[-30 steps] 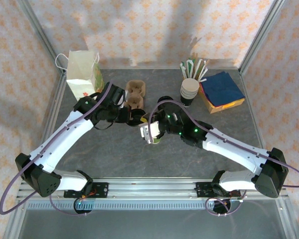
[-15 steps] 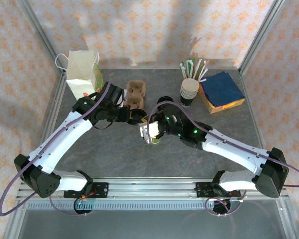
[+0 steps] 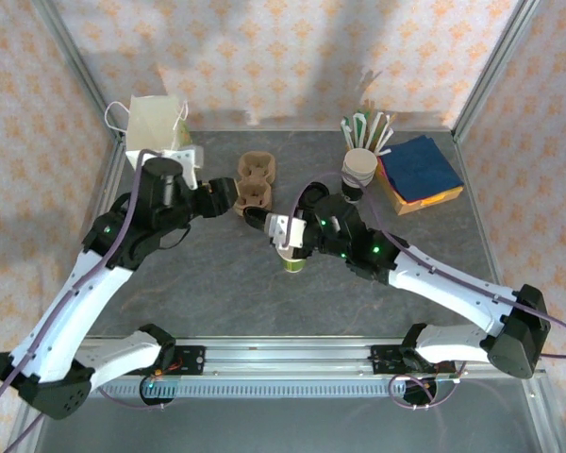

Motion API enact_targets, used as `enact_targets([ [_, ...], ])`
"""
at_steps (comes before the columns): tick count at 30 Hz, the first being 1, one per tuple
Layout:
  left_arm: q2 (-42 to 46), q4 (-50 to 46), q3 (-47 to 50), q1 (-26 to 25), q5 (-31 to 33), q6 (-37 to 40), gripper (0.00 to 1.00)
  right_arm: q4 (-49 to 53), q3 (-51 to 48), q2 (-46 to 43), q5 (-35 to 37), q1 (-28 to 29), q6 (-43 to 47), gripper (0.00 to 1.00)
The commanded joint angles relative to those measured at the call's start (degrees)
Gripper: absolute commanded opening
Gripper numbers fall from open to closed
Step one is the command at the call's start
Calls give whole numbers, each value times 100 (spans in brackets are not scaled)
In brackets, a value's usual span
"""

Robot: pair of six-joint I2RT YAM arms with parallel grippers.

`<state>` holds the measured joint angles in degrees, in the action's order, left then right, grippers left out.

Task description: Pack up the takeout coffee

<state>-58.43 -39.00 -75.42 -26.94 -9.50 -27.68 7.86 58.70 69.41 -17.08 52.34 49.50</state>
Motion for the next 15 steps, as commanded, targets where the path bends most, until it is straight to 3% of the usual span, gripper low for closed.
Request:
enact_targets([
  [1,160,694,336,21,362,-89,64,401,563,93,115,3,-1911,0],
  [8,426,1247,1034,29,552,-74,65,683,904,302,225,-4,-4197,0],
  [15,507,1574,1569,31,580,8,66,503,726,225,-533,-420,-5967,0],
])
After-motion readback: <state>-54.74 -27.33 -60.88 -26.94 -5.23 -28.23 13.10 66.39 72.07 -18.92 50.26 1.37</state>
